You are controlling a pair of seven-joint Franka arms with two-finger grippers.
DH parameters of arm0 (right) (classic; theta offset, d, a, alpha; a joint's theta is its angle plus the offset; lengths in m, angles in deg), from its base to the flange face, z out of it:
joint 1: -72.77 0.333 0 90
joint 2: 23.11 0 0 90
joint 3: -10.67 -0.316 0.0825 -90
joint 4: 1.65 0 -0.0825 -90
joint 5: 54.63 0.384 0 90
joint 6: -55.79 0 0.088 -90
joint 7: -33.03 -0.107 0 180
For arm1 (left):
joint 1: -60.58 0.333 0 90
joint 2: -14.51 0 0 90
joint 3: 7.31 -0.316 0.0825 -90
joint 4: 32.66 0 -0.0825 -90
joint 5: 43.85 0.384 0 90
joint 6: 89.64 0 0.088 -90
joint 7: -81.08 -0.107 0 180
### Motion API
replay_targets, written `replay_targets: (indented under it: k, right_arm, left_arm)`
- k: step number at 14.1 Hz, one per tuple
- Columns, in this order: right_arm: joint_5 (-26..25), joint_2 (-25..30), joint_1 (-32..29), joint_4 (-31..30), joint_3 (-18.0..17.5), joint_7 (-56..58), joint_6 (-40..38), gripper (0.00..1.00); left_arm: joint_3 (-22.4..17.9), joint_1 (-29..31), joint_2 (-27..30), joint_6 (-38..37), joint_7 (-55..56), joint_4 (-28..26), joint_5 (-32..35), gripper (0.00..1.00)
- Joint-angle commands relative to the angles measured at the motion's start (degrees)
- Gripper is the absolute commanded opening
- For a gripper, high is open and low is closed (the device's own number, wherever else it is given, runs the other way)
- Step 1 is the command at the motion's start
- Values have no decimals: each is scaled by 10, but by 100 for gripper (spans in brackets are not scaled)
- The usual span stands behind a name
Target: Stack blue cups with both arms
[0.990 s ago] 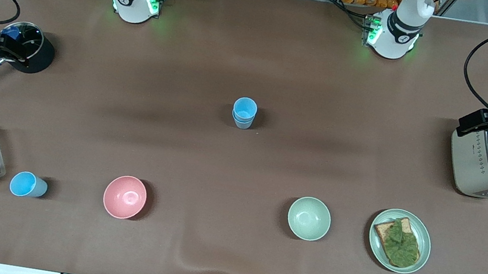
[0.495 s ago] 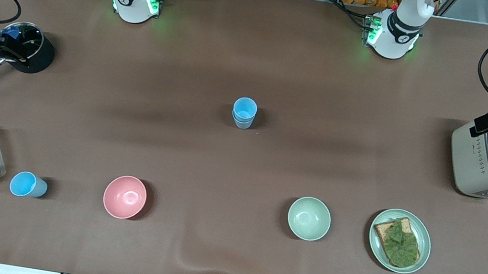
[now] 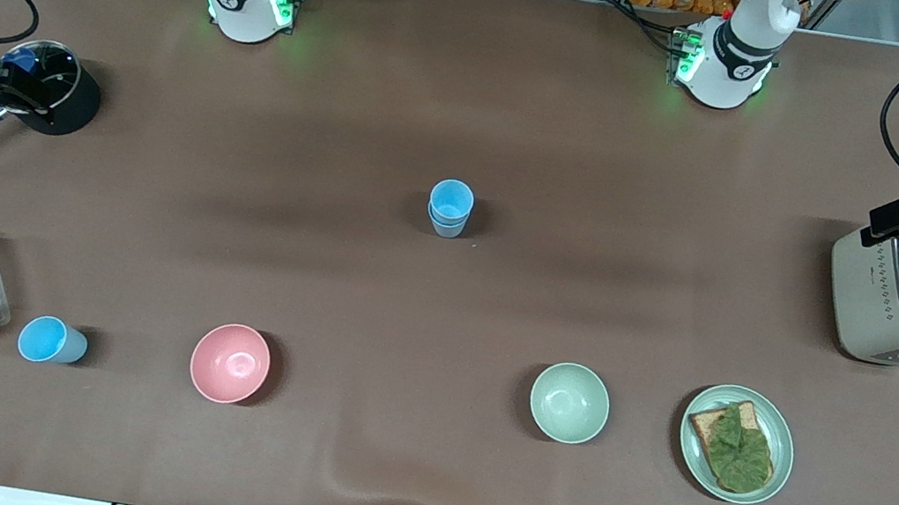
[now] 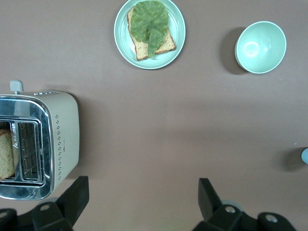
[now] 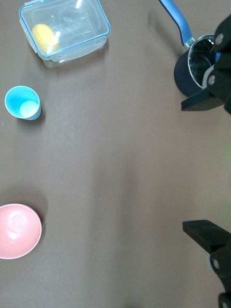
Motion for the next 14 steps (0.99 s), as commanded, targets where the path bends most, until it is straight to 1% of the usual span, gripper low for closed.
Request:
replay_targets:
  k: [1, 4, 7, 14]
  right_arm:
    - [2, 2, 2, 5, 1, 3, -4, 100]
    - [2, 2, 2, 5, 1, 3, -6, 100]
    - [2, 3, 2, 5, 1, 2, -7, 100]
    - [2, 3, 3, 5, 1, 2, -7, 100]
  left_arm:
    - [20, 1, 10, -5, -11, 0, 25, 100]
    - [24, 1, 15, -5, -11, -3, 27, 100]
    - [28, 1, 30, -4, -11, -20, 27, 100]
    - [28, 1, 30, -5, -10, -20, 27, 100]
